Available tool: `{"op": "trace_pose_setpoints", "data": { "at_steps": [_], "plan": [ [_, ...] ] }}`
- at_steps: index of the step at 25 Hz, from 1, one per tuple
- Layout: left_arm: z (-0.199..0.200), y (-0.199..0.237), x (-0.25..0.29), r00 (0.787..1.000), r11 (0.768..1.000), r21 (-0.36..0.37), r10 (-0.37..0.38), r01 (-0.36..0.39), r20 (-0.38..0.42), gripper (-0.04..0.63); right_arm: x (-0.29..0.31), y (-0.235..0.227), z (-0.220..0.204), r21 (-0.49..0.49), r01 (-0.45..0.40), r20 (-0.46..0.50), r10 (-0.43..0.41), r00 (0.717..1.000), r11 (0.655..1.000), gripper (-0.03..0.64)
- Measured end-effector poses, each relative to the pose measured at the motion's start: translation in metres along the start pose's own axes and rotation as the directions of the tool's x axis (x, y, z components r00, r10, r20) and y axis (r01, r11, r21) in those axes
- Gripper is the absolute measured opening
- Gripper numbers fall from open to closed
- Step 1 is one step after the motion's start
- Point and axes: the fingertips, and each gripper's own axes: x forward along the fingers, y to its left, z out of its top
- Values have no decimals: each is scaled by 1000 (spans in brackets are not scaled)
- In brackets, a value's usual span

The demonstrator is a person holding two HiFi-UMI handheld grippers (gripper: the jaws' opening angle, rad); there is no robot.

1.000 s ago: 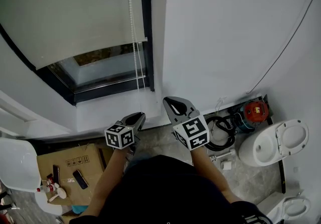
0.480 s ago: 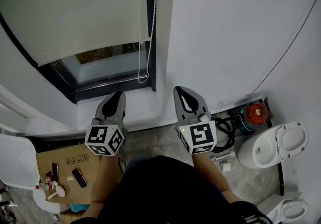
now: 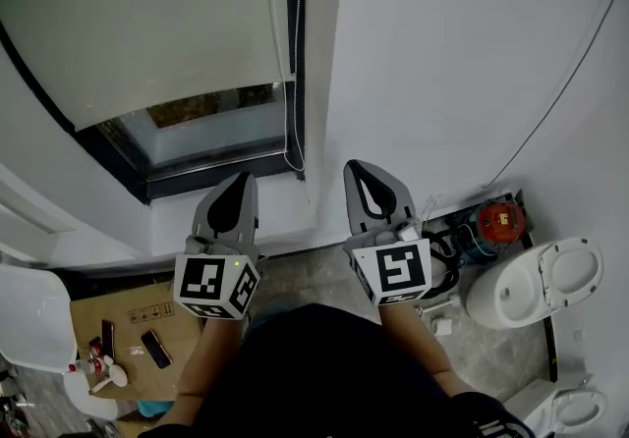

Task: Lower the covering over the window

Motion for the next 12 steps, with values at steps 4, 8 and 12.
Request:
{"op": "trace_pose_setpoints", "data": {
  "at_steps": [4,8,12],
  "plan": [
    [1,-5,-3,1000,1000,2,-3,3,3,11,-3,3,0,-5,-8,-7,8,1000,1000,12],
    [2,-4,-6,1000,1000,5,-3,3,6,11,1,6,1,-10,-10,10,10,1000,1000,12],
    [2,-4,-7,1000,1000,4,-7,7,7,11,0,8,2,-22,-16,6,16,1000,1000,12]
  ]
}}
